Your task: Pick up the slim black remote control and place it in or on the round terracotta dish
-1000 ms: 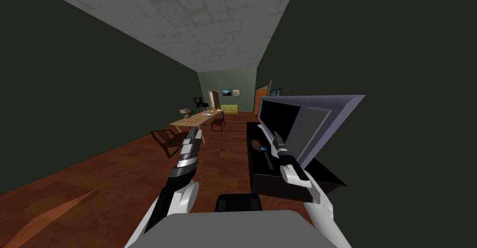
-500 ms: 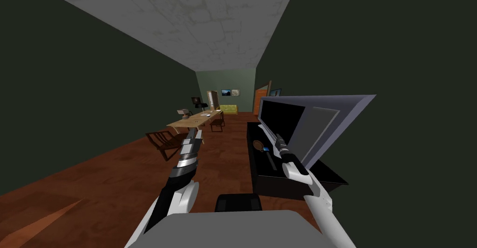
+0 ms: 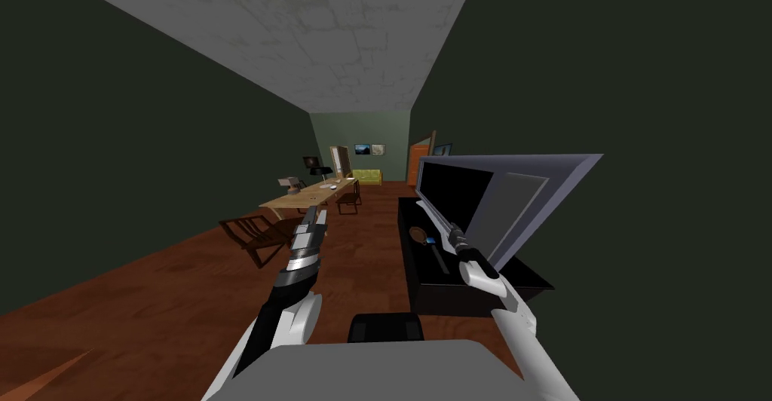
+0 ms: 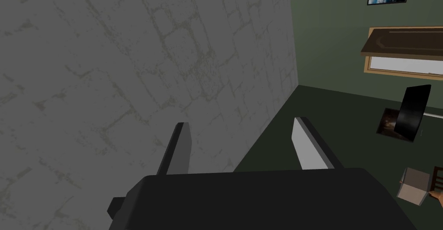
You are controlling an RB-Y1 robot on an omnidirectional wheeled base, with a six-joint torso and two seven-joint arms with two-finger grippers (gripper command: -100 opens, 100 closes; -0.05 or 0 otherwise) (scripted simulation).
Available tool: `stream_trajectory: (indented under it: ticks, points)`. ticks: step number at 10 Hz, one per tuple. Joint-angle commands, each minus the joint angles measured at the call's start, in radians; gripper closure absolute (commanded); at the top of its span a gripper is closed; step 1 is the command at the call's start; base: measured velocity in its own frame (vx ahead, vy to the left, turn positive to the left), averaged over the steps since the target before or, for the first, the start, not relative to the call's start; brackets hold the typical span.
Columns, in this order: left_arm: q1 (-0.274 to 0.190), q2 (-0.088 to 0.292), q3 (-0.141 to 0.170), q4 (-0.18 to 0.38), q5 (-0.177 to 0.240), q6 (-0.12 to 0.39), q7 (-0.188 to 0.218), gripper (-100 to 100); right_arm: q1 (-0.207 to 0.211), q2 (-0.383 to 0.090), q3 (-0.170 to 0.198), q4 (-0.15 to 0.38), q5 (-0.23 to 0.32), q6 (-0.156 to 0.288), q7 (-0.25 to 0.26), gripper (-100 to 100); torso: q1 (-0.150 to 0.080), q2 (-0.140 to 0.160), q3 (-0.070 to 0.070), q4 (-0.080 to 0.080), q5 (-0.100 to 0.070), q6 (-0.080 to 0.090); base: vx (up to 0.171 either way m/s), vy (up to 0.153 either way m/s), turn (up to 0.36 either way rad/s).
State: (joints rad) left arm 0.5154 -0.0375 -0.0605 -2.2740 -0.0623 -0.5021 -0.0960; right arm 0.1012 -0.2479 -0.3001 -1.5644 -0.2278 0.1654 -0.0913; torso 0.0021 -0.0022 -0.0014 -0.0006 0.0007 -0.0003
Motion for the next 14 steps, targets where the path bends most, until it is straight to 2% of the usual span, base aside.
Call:
stream_trajectory:
  ticks: [1, 2, 3, 4, 5, 6, 7, 8, 9, 10, 11, 12, 13, 14]
  points:
    - [0.000, 0.000, 0.000, 0.000, 0.000, 0.000, 0.000, 0, -0.019, -0.026, -0.027, 0.050, -0.035, 0.050, -0.028, -100, 0.000, 0.000, 0.000, 0.000, 0.000, 0.000, 0.027, 0.105, -0.065]
    - [0.000, 0.000, 0.000, 0.000, 0.000, 0.000, 0.000, 0, -0.019, -0.026, -0.027, 0.071, -0.035, 0.059, -0.028, -100, 0.003, -0.001, 0.000, 0.000, 0.001, 0.001, 0.033, 0.086, -0.068]
    - [0.000, 0.000, 0.000, 0.000, 0.000, 0.000, 0.000, 0, -0.019, -0.026, -0.027, 0.071, -0.035, 0.059, -0.028, -100, 0.002, -0.001, 0.000, 0.000, 0.001, 0.000, 0.005, 0.026, 0.046]
    - [0.000, 0.000, 0.000, 0.000, 0.000, 0.000, 0.000, 0, -0.038, -0.040, -0.050, 0.127, -0.061, 0.096, -0.049, -100, 0.000, 0.000, 0.000, 0.000, 0.000, 0.000, 0.035, 0.066, -0.026]
    - [0.000, 0.000, 0.000, 0.000, 0.000, 0.000, 0.000, 0, -0.038, -0.040, -0.050, 0.128, -0.061, 0.103, -0.049, -100, 0.001, -0.001, 0.000, 0.000, 0.000, 0.000, 0.080, 0.114, 0.070]
    - [0.000, 0.000, 0.000, 0.000, 0.000, 0.000, 0.000, 0, -0.055, -0.053, -0.072, 0.162, -0.087, 0.146, -0.070, -100, 0.004, -0.004, -0.002, 0.000, 0.001, -0.001, 0.198, 0.145, 0.087]
    - [0.000, 0.000, 0.000, 0.000, 0.000, 0.000, 0.000, 0, -0.055, -0.053, -0.072, 0.180, -0.087, 0.146, -0.070, -100, 0.006, -0.010, -0.005, -0.002, 0.001, 0.000, 0.162, 0.082, -0.018]
    - [0.000, 0.000, 0.000, 0.000, 0.000, 0.000, 0.000, 0, -0.070, -0.066, -0.093, 0.211, -0.113, 0.188, -0.092, -100, 0.003, -0.010, -0.006, -0.002, 0.001, 0.000, 0.109, 0.045, -0.032]
    - [0.000, 0.000, 0.000, 0.000, 0.000, 0.000, 0.000, 0, -0.070, -0.066, -0.093, 0.241, -0.113, 0.188, -0.092, -100, 0.000, -0.007, -0.004, -0.002, 0.000, 0.000, 0.066, 0.035, -0.026]
    - [0.000, 0.000, 0.000, 0.000, 0.000, 0.000, 0.000, 0, -0.083, -0.079, -0.114, 0.280, -0.140, 0.222, -0.113, -100, -0.001, -0.004, -0.003, -0.001, 0.000, 0.000, 0.083, 0.039, -0.038]
    - [0.000, 0.000, 0.000, 0.000, 0.000, 0.000, 0.000, 0, -0.083, -0.079, -0.114, 0.297, -0.140, 0.228, -0.113, -100, -0.001, -0.004, -0.002, -0.001, 0.000, 0.000, 0.069, 0.038, -0.018]
    - [0.000, 0.000, 0.000, 0.000, 0.000, 0.000, 0.000, 0, -0.095, -0.091, -0.133, 0.352, -0.166, 0.254, -0.135, -100, -0.001, -0.004, -0.002, -0.001, 0.000, 0.000, 0.081, 0.052, -0.020]
    - [0.000, 0.000, 0.000, 0.000, 0.000, 0.000, 0.000, 0, -0.095, -0.091, -0.133, 0.352, -0.166, 0.267, -0.135, -100, 0.000, -0.004, -0.002, -0.001, 0.000, 0.000, 0.075, 0.045, -0.017]
    - [0.000, 0.000, 0.000, 0.000, 0.000, 0.000, 0.000, 0, -0.105, -0.104, -0.151, 0.406, -0.193, 0.295, -0.157, -100, 0.000, -0.004, -0.002, -0.001, 0.000, 0.000, 0.086, 0.040, -0.017]
